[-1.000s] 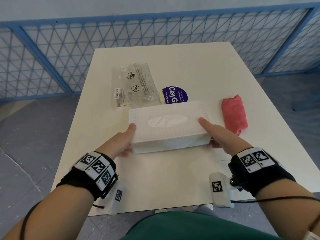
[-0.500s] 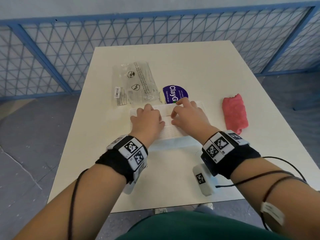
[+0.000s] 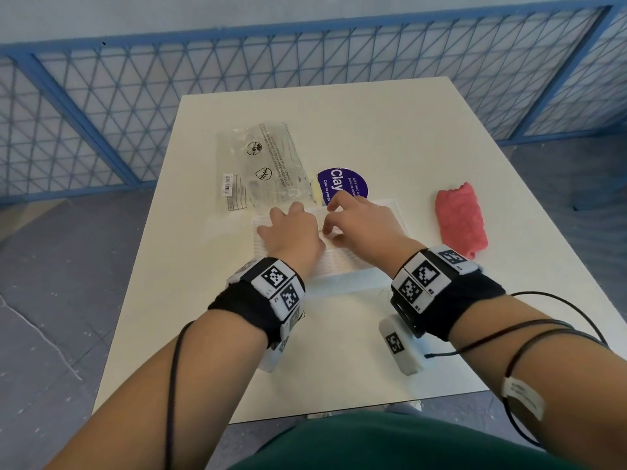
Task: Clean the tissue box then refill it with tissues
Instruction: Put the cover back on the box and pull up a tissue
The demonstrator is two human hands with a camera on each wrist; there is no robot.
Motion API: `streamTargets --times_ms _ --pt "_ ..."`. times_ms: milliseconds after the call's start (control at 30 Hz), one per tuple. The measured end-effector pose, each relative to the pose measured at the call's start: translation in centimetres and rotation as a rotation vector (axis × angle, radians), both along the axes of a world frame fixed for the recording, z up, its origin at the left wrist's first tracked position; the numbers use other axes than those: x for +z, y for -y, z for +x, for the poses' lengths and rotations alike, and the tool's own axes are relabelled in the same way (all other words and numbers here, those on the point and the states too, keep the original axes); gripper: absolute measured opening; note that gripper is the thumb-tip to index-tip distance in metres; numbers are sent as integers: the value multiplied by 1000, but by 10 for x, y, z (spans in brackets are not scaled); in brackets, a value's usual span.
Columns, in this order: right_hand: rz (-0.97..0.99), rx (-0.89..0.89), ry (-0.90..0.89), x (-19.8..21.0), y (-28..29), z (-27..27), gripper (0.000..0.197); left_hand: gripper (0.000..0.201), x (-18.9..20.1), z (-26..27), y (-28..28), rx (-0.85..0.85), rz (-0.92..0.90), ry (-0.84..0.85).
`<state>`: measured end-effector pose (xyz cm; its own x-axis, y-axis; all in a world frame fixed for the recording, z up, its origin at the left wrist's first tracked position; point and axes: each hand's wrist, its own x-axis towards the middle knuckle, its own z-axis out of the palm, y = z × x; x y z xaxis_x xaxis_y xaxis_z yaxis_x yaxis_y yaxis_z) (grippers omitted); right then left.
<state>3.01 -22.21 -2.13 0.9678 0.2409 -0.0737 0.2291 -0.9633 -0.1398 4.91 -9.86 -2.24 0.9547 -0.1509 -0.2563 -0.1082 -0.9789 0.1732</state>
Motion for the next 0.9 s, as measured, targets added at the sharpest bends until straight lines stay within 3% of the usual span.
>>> streamTargets --times_ms 233,367,533,700,900 --pt "-308 204 33 -2 -5 12 17 20 -5 0 -7 -20 -99 4" --pt "-359 389 26 4 -6 19 26 23 -9 0 -12 9 -222 59" --pt "-347 536 -30 17 -1 28 27 25 -12 -1 -15 8 -249 102" --pt "-270 519 -19 17 5 26 19 22 -13 -1 -17 32 -285 101" --pt "-51 344 -100 7 12 22 14 20 -11 -4 -10 8 -244 75"
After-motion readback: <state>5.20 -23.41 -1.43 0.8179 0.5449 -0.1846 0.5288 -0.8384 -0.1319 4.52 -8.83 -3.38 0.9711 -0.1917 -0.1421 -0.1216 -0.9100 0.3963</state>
